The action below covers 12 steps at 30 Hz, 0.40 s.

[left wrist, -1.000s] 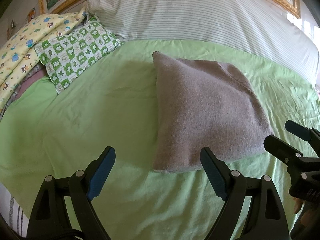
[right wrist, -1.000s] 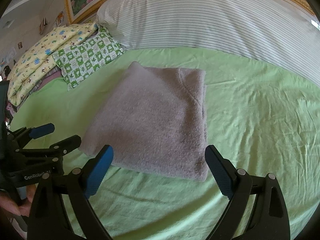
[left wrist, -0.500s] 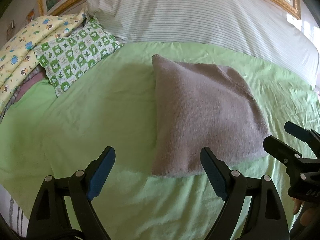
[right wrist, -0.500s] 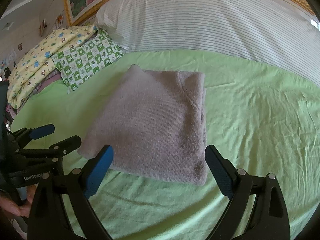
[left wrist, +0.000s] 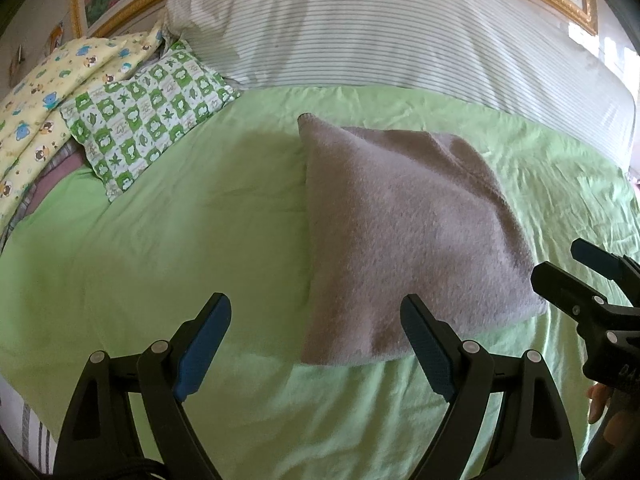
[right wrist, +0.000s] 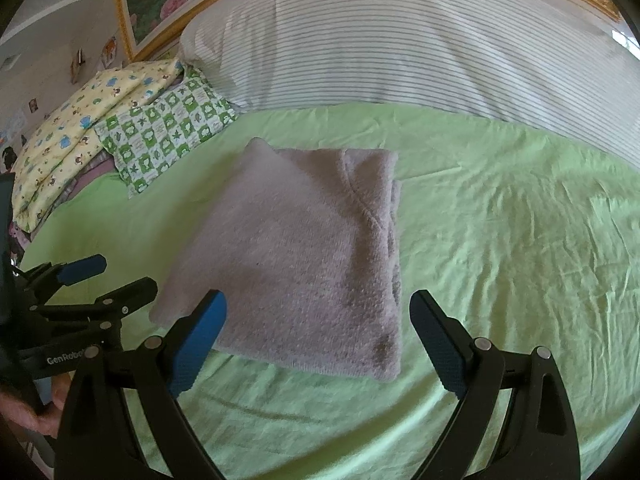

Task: Fold small clothes

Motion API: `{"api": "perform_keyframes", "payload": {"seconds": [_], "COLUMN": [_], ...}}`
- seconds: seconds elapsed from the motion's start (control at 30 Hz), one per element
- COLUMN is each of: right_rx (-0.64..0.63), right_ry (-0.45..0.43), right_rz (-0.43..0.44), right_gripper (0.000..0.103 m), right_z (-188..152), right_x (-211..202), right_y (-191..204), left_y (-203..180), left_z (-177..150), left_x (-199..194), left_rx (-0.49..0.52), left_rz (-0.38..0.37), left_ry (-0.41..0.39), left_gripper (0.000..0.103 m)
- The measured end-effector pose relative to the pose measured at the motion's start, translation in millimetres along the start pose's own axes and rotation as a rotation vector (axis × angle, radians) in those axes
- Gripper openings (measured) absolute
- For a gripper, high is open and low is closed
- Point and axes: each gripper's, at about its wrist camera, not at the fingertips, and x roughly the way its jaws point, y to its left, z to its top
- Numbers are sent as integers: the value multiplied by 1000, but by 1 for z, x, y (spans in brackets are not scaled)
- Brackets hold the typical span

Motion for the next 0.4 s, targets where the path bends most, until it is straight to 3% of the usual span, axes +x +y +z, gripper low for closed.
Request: {"api": "perform_keyframes", "payload": {"seconds": [0.4], "right_rx": [23], "right_ry": [17], "right_rz": [-5], "right_gripper": [93], "right_z": [7], "right_x": [7], "right_y": [-8], "left_y": [5], "left_z": [6], "left_x": [5], "left_rx": [-24], "left_rz": [-8], "left_ry": [20], "left_gripper": [87]}}
